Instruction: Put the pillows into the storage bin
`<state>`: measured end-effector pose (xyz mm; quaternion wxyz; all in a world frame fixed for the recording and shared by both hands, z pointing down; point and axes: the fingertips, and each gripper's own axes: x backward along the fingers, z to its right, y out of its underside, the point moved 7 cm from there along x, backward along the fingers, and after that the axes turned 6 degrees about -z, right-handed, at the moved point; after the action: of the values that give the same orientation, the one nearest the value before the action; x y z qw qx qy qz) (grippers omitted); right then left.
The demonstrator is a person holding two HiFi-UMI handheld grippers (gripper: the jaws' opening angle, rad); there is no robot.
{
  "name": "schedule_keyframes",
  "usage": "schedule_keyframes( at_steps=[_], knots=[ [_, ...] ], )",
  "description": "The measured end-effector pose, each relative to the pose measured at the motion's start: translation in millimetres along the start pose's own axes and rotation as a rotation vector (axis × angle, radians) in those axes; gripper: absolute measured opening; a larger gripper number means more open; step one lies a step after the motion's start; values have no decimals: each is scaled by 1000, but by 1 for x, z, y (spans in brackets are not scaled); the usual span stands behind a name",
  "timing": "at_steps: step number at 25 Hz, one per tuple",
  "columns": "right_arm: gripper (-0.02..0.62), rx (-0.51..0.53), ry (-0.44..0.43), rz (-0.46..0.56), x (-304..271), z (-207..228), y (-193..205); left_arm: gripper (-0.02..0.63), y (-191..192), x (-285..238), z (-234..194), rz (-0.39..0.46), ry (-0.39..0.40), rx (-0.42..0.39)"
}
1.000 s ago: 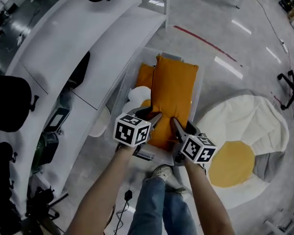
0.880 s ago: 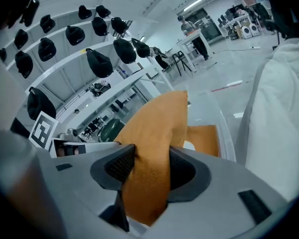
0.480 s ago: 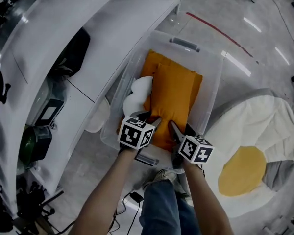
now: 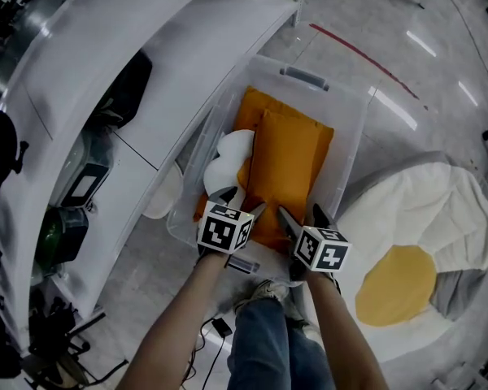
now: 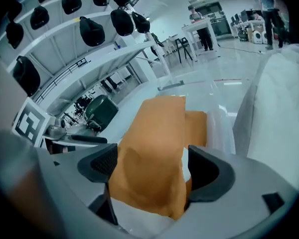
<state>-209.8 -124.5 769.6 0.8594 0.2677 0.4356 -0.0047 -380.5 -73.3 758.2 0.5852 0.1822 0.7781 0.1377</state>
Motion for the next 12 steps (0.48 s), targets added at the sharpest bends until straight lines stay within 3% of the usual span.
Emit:
schedule_keyframes(
  at_steps=[5,12],
  knots=[
    [425,-4,-10,50,36,-9,-34,324,-34,35,18,80,9,26],
    [397,91,-28,198,140,-41,-110,322,-117,126,72,259,52,-33]
  ],
)
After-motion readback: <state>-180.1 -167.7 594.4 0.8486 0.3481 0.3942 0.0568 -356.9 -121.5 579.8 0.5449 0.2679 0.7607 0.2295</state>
